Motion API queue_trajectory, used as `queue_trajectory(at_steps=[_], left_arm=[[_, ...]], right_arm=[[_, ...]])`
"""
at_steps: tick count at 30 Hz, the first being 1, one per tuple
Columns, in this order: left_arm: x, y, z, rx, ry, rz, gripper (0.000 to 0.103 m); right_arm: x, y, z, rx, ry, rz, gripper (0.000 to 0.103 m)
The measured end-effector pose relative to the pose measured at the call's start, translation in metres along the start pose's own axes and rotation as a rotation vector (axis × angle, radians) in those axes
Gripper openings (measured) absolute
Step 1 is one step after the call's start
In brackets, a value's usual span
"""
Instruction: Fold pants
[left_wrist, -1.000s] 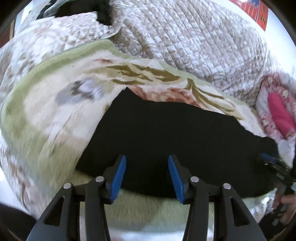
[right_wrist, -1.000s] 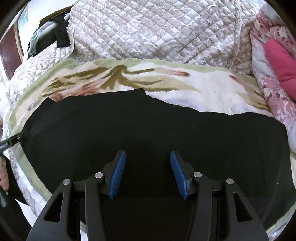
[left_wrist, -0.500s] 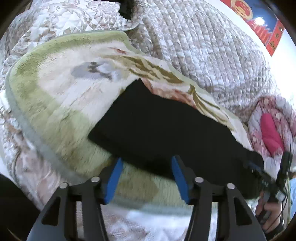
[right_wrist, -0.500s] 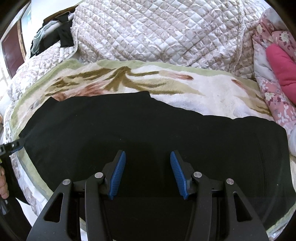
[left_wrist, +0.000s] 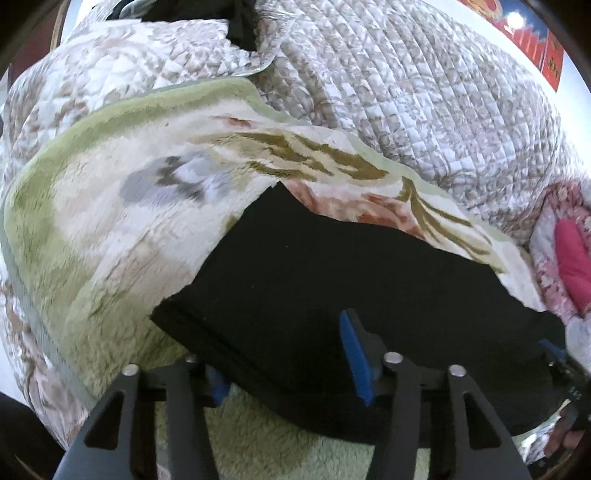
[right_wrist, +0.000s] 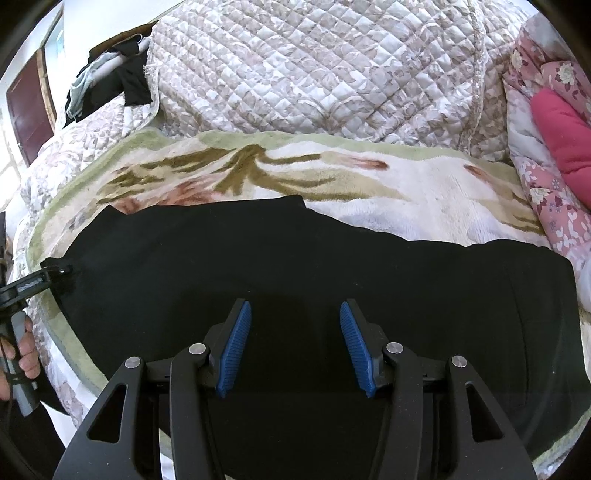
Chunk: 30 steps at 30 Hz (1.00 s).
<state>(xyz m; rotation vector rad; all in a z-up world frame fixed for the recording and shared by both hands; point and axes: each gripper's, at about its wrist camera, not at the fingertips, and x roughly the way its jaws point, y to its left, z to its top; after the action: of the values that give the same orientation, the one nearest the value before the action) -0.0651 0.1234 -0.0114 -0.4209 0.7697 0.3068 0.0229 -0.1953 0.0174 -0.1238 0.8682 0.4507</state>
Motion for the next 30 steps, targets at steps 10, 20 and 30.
queue_trajectory(at_steps=[10,20,30], left_arm=[[0.005,-0.008,0.006,0.047,0.006,0.035,0.021],[-0.008,-0.012,0.022,0.064,-0.009,-0.033,0.007],[-0.026,-0.083,0.039,0.245,-0.041,-0.219,0.006]], right_arm=[[-0.002,-0.002,0.0,0.011,-0.004,0.004,0.051],[-0.006,-0.004,0.001,0.023,-0.011,0.0,0.051],[-0.015,-0.037,0.003,0.212,-0.03,0.043,0.051]])
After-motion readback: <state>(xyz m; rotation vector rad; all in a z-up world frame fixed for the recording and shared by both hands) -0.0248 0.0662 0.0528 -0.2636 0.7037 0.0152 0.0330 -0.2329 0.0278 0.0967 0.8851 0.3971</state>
